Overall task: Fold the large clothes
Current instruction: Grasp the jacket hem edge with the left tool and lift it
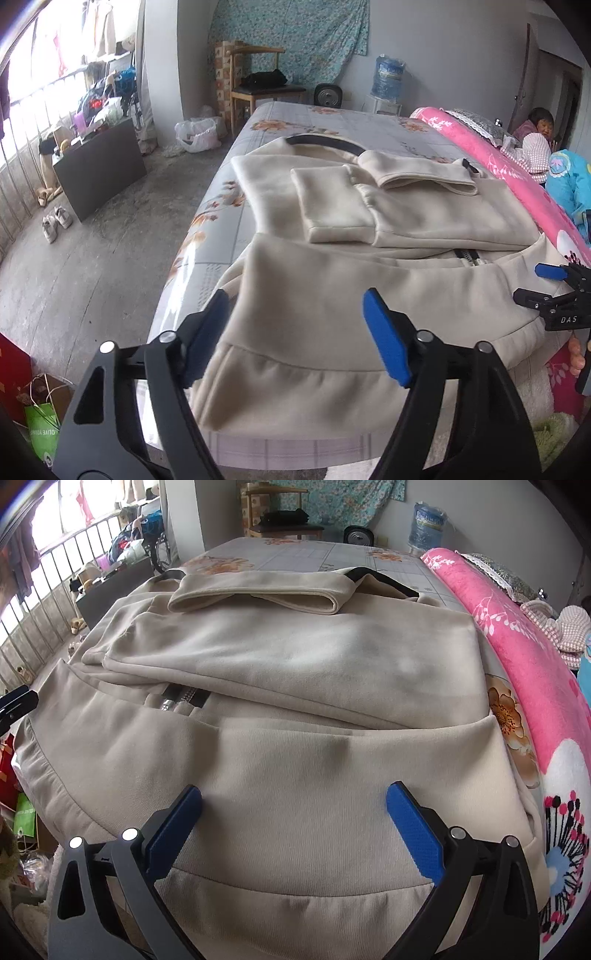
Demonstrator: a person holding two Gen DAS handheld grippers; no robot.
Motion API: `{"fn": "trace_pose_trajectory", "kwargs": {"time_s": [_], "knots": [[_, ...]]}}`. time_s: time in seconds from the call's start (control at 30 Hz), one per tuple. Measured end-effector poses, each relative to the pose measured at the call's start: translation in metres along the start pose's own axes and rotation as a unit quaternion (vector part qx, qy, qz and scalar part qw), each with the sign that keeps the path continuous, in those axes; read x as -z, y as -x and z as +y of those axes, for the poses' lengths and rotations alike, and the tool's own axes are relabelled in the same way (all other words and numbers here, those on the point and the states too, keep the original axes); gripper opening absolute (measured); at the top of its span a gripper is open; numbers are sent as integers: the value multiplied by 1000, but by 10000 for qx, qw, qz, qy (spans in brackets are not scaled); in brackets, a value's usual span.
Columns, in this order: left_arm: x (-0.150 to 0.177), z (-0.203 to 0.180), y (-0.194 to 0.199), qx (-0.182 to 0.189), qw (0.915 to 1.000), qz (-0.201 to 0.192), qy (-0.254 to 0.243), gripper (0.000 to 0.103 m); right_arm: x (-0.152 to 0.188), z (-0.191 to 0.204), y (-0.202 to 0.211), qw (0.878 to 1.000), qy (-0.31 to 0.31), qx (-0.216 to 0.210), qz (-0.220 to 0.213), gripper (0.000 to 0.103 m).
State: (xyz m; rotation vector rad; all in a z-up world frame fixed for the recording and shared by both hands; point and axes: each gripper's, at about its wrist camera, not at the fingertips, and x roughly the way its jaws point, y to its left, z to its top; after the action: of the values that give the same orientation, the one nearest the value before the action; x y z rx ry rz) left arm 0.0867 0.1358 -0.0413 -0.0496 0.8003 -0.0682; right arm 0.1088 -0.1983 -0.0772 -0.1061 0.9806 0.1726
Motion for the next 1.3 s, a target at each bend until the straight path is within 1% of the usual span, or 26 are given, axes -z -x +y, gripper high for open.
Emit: {"fn": "trace_pose_trajectory", "kwargs": {"time_s": [0.1,0.13,0.17,0.23,0.3,0.47,0.53,0.57,0.63,0.67,0.7,0.73,0.8,0.87,0.97,1.0,1.1,1.17,1.23,1.3], "knots": [[2,23,-12,307,9982,418,293,54,0,0,0,10000,4,2,-11,97],[3,28,-16,355,9974,508,366,52,0,0,-1,10000,6,1,-9,97],[4,32,-18,394,9968,551,425,48,0,0,-1,10000,10,0,-5,97],[4,38,-21,446,9959,611,490,47,0,0,0,10000,14,-2,-2,97],[5,39,-23,484,9955,638,505,45,0,0,0,10000,10,0,-5,97],[-2,36,-33,501,9952,736,395,44,0,0,0,10000,12,-1,-4,97],[-5,36,-36,561,9948,742,409,44,0,0,0,10000,10,2,-8,97],[-6,37,-36,614,9945,736,424,44,0,0,0,10000,10,5,-6,97],[-7,37,-35,923,9925,669,443,38,-1,0,0,10000,5,10,5,97],[-8,36,-32,1009,9922,599,421,36,-1,0,0,10000,5,12,15,97],[-8,34,-29,1051,9927,476,347,36,-1,1,0,10000,3,15,22,97],[-9,31,-28,1062,9931,423,270,36,-1,1,0,10000,2,16,24,97],[-10,27,-34,951,9939,511,227,36,-1,1,0,10000,0,17,23,97],[-11,30,-45,891,9934,645,328,36,-1,0,0,10000,4,18,26,97],[-16,33,-48,938,9924,607,518,35,-1,1,-1,10000,0,16,25,97],[-17,33,-46,978,9921,564,539,33,-1,0,-1,10000,-4,15,25,97],[-17,26,-33,1288,9906,259,384,33,-1,1,-1,10000,-2,18,15,97],[-15,22,-30,1353,9902,206,268,33,-1,1,-1,10000,-4,17,3,97],[-14,21,-36,1221,9916,327,259,33,-1,1,-1,10000,-4,18,-1,97],[-12,22,-43,941,9940,487,264,33,-1,1,-1,10000,3,15,4,97]]}}
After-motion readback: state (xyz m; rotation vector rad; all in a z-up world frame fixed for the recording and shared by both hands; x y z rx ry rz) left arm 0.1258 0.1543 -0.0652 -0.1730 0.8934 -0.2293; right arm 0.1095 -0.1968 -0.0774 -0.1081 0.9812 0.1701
